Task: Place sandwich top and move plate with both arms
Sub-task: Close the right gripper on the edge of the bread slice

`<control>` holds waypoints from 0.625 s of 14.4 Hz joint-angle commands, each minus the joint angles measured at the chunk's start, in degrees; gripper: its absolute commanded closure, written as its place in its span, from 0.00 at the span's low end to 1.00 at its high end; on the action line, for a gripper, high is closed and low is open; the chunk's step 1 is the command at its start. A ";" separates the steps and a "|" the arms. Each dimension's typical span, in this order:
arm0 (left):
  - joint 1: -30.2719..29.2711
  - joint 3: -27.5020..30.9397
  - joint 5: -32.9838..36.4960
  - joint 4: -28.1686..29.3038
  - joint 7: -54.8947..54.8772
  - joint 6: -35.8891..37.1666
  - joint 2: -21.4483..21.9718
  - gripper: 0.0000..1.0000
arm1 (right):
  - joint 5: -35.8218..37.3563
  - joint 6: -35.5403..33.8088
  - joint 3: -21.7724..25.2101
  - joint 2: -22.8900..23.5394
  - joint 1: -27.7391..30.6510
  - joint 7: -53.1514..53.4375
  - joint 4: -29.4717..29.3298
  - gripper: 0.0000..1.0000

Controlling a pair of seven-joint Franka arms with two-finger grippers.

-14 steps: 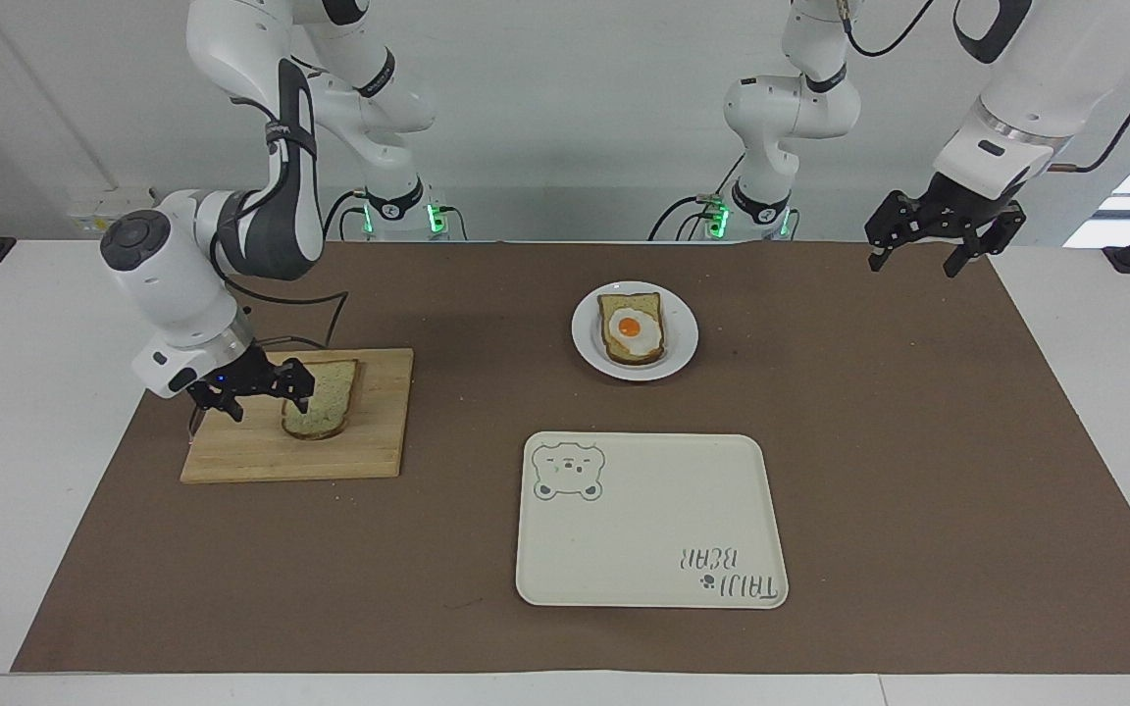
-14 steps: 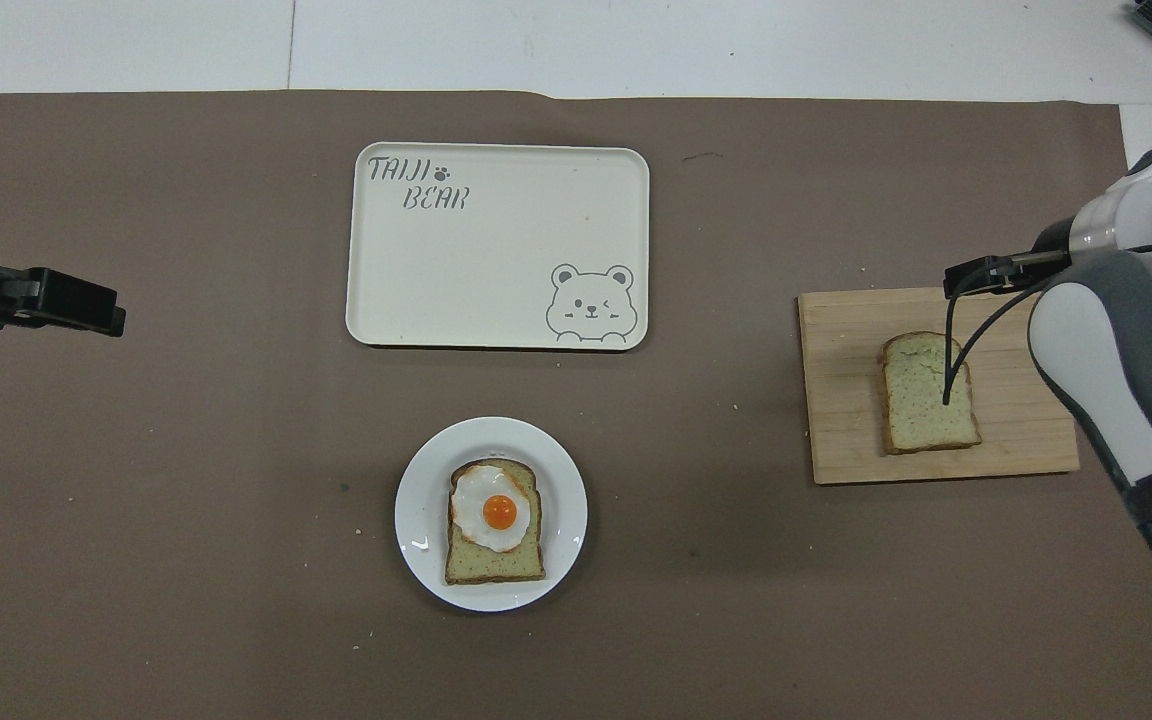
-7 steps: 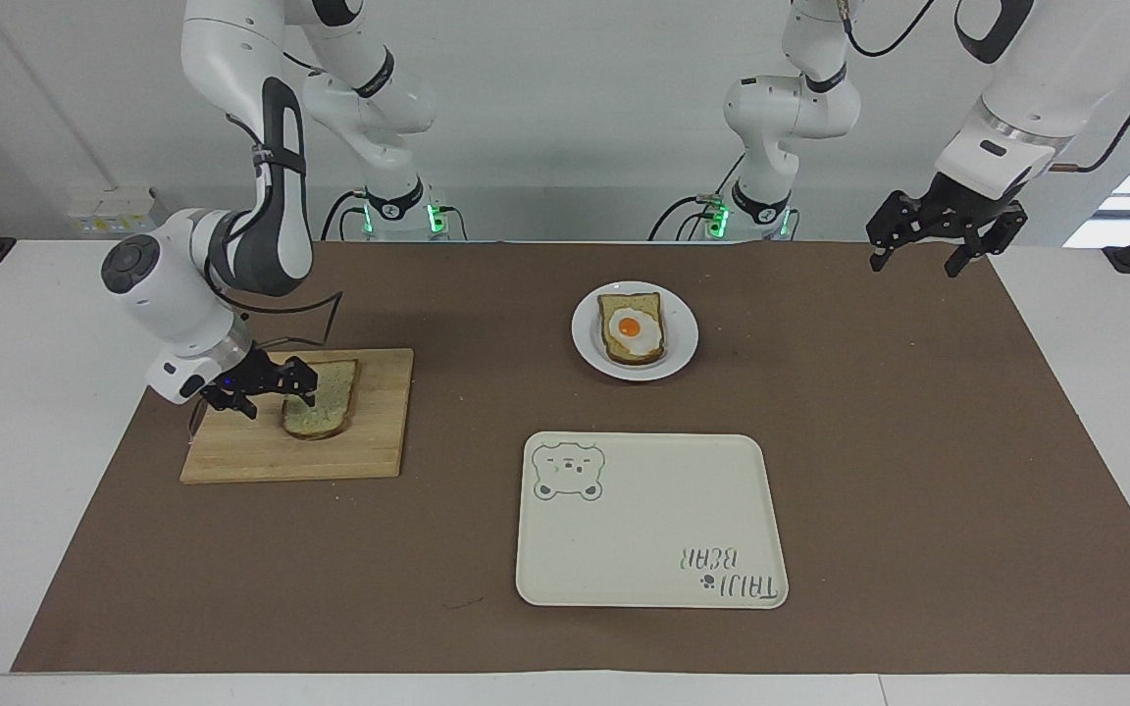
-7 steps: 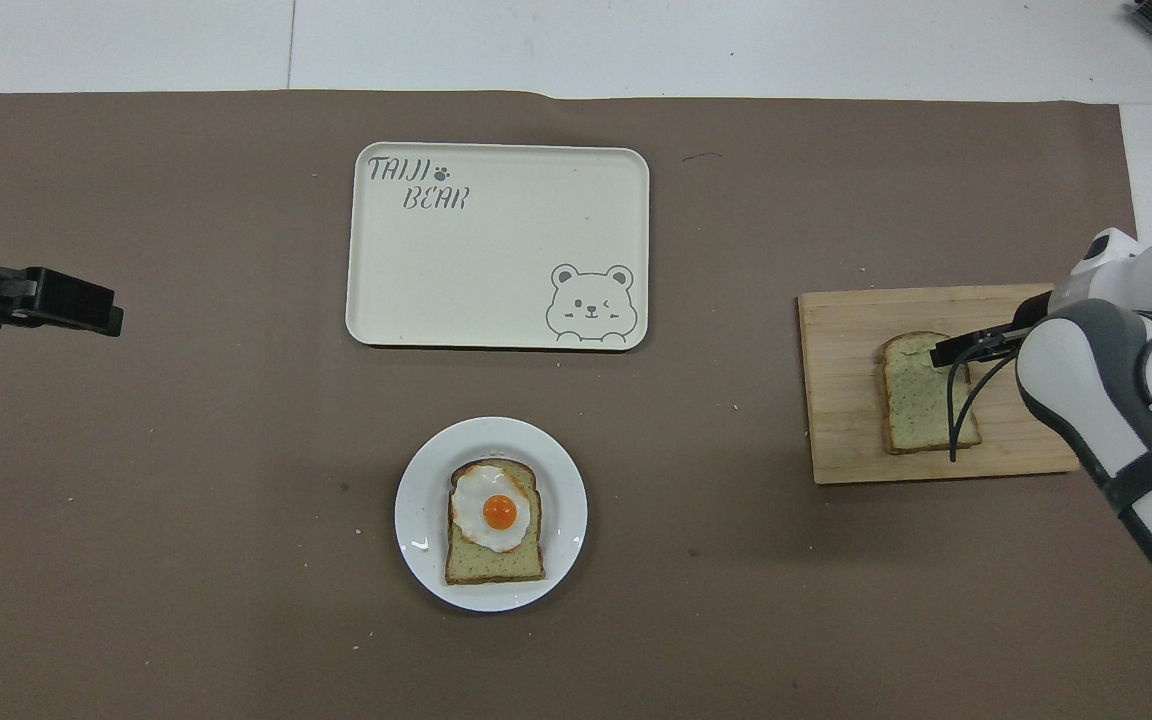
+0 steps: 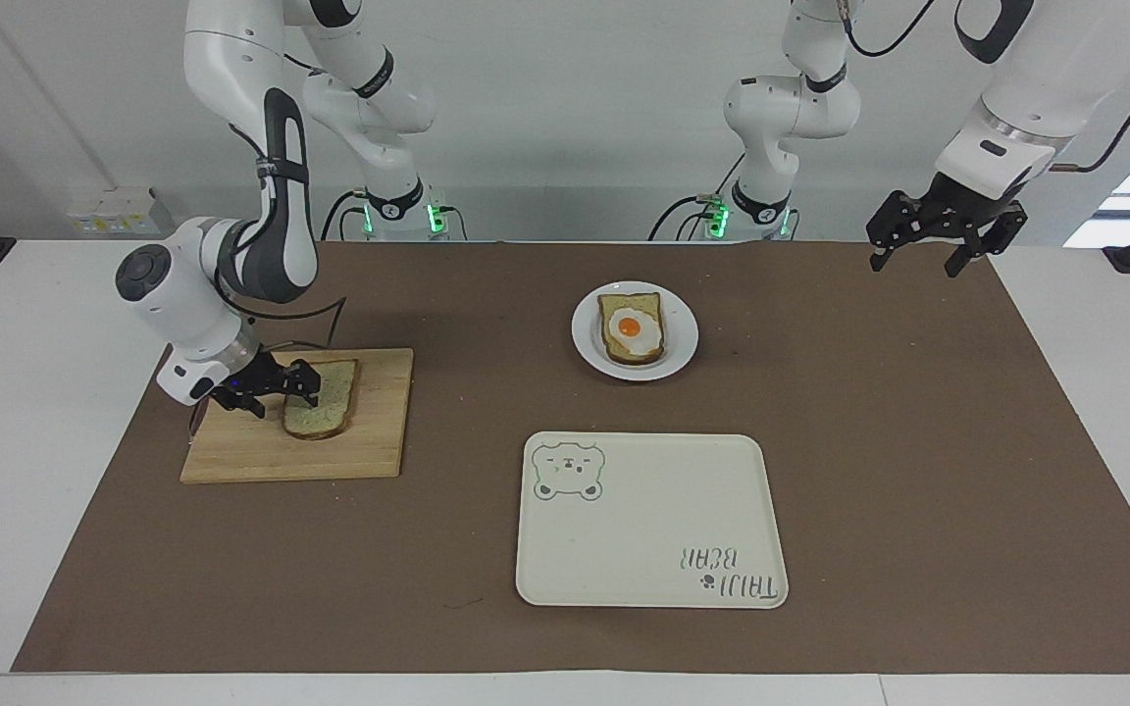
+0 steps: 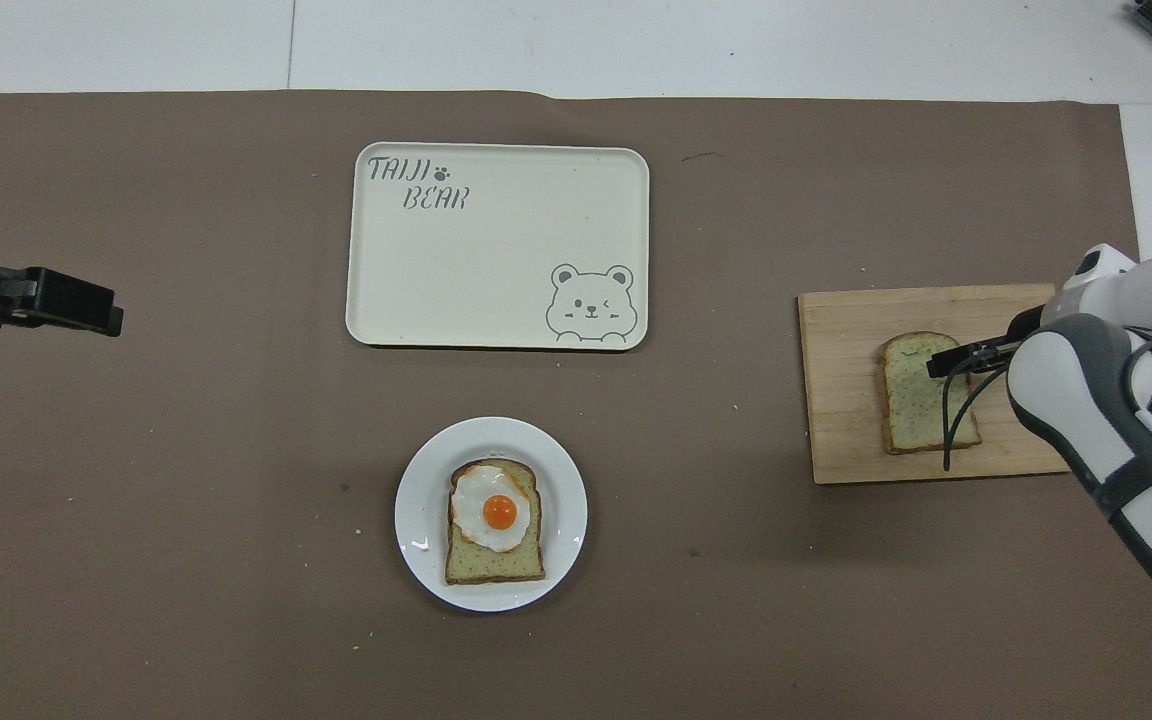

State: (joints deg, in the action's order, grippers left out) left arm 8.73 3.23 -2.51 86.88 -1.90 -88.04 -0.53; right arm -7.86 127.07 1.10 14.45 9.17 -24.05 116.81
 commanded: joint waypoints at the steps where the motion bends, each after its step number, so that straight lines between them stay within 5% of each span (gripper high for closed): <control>1: -0.03 0.20 -0.65 -0.04 -0.21 0.85 0.62 0.00 | -1.80 1.17 -0.57 -0.30 0.85 -1.88 0.97 0.71; 2: -0.03 0.20 -0.65 -0.04 -0.21 0.85 0.62 0.00 | -1.89 1.17 -0.57 -0.30 0.85 -1.44 1.05 0.91; 3: -0.03 0.20 -0.65 -0.04 -0.21 0.85 0.62 0.00 | -1.89 1.17 -0.57 -0.30 0.85 -1.26 1.06 1.00; 9: -0.03 0.20 -0.65 -0.04 -0.30 0.85 0.62 0.00 | -2.86 1.17 -0.57 -0.21 0.85 0.32 0.97 1.00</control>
State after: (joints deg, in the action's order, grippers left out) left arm 8.73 3.23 -2.52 86.88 -1.90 -88.04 -0.53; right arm -8.82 127.15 1.19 14.24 9.44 -24.00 116.91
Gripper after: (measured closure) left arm 0.000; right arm 0.802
